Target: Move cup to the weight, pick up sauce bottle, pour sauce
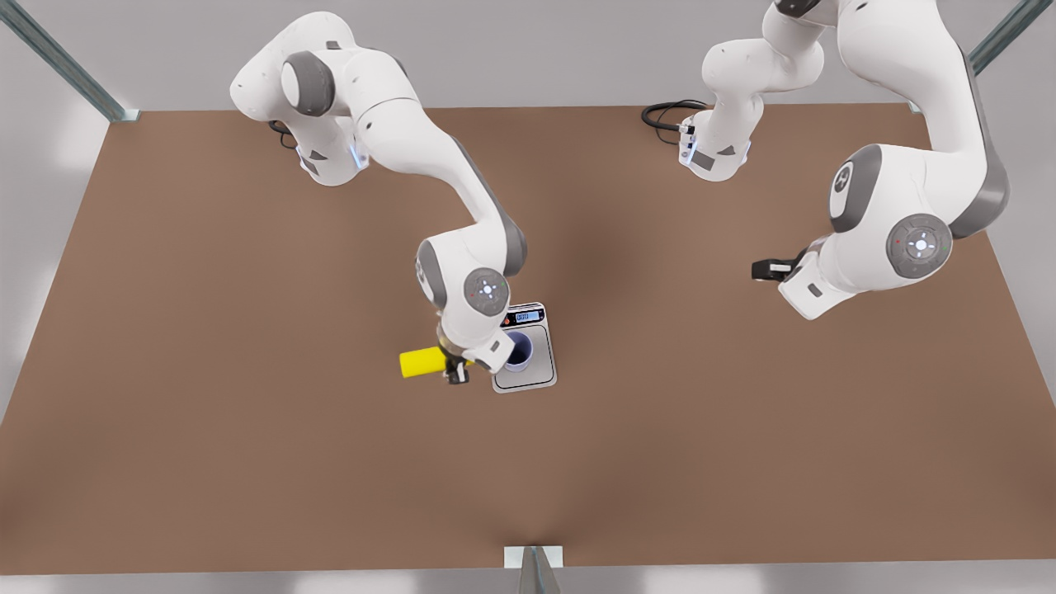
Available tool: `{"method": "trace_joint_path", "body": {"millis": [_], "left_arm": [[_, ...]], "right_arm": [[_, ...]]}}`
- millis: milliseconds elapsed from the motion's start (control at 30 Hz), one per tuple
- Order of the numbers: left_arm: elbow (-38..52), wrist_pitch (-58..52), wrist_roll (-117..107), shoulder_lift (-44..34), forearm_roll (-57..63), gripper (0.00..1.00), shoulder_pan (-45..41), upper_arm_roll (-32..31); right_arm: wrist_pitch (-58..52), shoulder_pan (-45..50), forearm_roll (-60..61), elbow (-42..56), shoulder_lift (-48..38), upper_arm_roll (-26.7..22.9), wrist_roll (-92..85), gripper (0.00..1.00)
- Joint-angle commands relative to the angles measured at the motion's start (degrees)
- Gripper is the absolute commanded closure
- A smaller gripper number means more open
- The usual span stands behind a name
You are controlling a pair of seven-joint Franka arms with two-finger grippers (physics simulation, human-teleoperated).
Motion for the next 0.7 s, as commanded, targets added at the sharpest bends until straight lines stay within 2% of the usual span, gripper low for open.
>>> {"method": "trace_joint_path", "body": {"millis": [0,667], "left_arm": [[0.02,-0.32,0.54,-0.12,0.03,0.0,-0.12,-0.47],[-0.15,-1.91,0.63,0.06,-1.29,0.0,-0.04,-0.47]], "right_arm": [[1.13,0.19,-3.82,0.61,0.4,0.01,14.3,0.41],[4.74,5.37,-12.43,1.58,5.41,0.1,14.3,0.41]]}}
